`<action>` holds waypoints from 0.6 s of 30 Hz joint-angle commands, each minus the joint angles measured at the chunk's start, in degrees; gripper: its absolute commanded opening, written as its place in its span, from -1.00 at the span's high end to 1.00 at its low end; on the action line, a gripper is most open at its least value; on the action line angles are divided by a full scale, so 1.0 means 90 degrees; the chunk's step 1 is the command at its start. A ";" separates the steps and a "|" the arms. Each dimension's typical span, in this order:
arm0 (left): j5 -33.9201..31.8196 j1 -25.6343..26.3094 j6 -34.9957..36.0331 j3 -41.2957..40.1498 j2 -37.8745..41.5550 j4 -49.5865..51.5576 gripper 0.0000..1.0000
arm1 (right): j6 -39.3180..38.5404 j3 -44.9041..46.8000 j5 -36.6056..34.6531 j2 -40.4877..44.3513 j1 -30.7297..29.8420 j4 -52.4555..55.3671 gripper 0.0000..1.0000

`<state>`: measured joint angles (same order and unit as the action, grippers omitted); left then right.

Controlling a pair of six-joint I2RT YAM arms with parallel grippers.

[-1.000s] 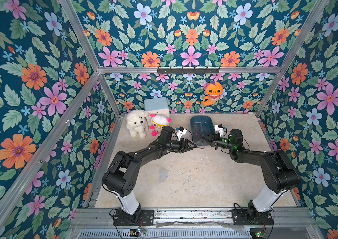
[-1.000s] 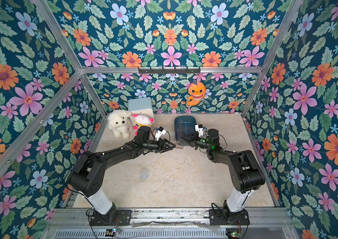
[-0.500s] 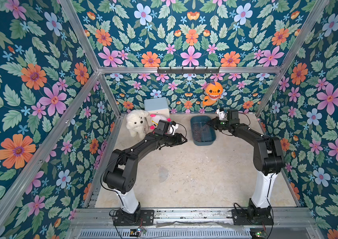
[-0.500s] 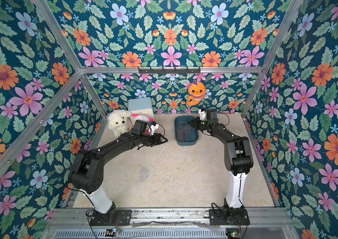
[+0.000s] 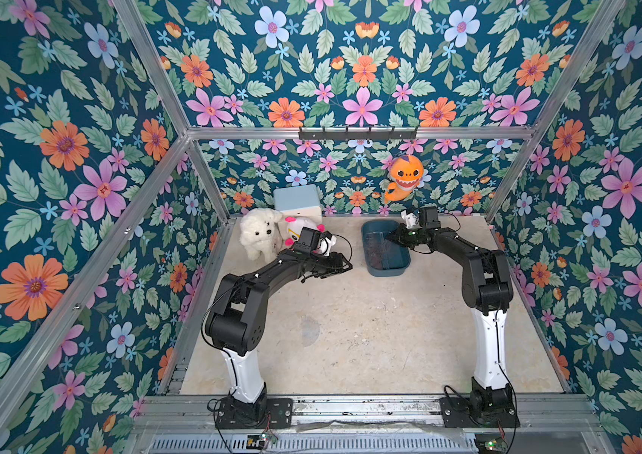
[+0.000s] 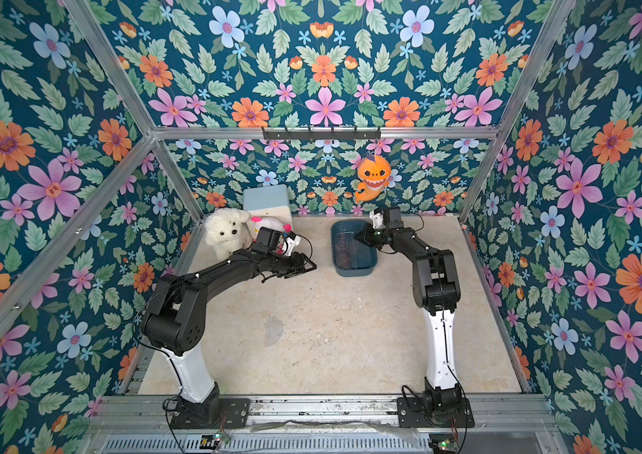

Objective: Put the scattered rulers into the storage box
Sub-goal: Place the ruler in the storage box.

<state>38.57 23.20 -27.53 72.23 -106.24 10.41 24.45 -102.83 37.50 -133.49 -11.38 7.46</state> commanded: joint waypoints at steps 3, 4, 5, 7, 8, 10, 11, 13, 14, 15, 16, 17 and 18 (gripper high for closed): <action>0.0066 -0.0067 0.0091 0.0041 -0.0039 -0.0054 -0.22 | -0.0204 -0.0314 -0.0037 -0.0257 -0.0017 0.0312 0.89; 0.0067 -0.0077 0.0085 0.0046 -0.0042 -0.0054 -0.22 | -0.0205 -0.0379 -0.0040 -0.0309 -0.0014 0.0342 0.84; 0.0061 -0.0077 0.0095 0.0041 -0.0051 -0.0054 -0.22 | -0.0203 -0.0439 -0.0045 -0.0353 -0.0006 0.0372 0.79; 0.0061 -0.0088 0.0090 0.0032 -0.0061 -0.0063 -0.22 | -0.0219 -0.0572 -0.0062 -0.0427 -0.0007 0.0457 0.66; 0.0066 -0.0095 0.0090 0.0032 -0.0061 -0.0063 -0.22 | -0.0231 -0.0622 -0.0090 -0.0446 -0.0010 0.0479 0.60; 0.0061 -0.0109 0.0090 0.0022 -0.0054 -0.0073 -0.22 | -0.0274 -0.0726 -0.0137 -0.0464 -0.0008 0.0592 0.48; 0.0076 -0.0114 0.0090 0.0022 -0.0052 -0.0073 -0.22 | -0.0287 -0.0747 -0.0167 -0.0451 -0.0013 0.0620 0.43; 0.0071 -0.0127 0.0090 -0.0006 -0.0027 -0.0092 -0.22 | -0.0328 -0.0800 -0.0205 -0.0418 -0.0013 0.0688 0.34; 0.0070 -0.0131 0.0086 -0.0017 -0.0022 -0.0107 -0.22 | -0.0341 -0.0818 -0.0211 -0.0398 -0.0010 0.0711 0.30; 0.0084 -0.0130 0.0074 -0.0034 -0.0013 -0.0121 -0.22 | -0.0357 -0.0838 -0.0240 -0.0371 -0.0013 0.0739 0.26; 0.0083 -0.0136 0.0066 -0.0045 -0.0003 -0.0136 -0.22 | -0.0365 -0.0855 -0.0254 -0.0330 -0.0018 0.0771 0.23; 0.0083 -0.0132 0.0063 -0.0055 0.0006 -0.0149 -0.22 | -0.0369 -0.0867 -0.0260 -0.0297 -0.0012 0.0784 0.21; 0.0086 -0.0136 0.0052 -0.0068 0.0020 -0.0174 -0.21 | -0.0387 -0.0884 -0.0290 -0.0252 -0.0017 0.0813 0.20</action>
<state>38.92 22.09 -27.51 71.70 -106.54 9.87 22.33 -110.19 35.79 -137.01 -11.49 13.56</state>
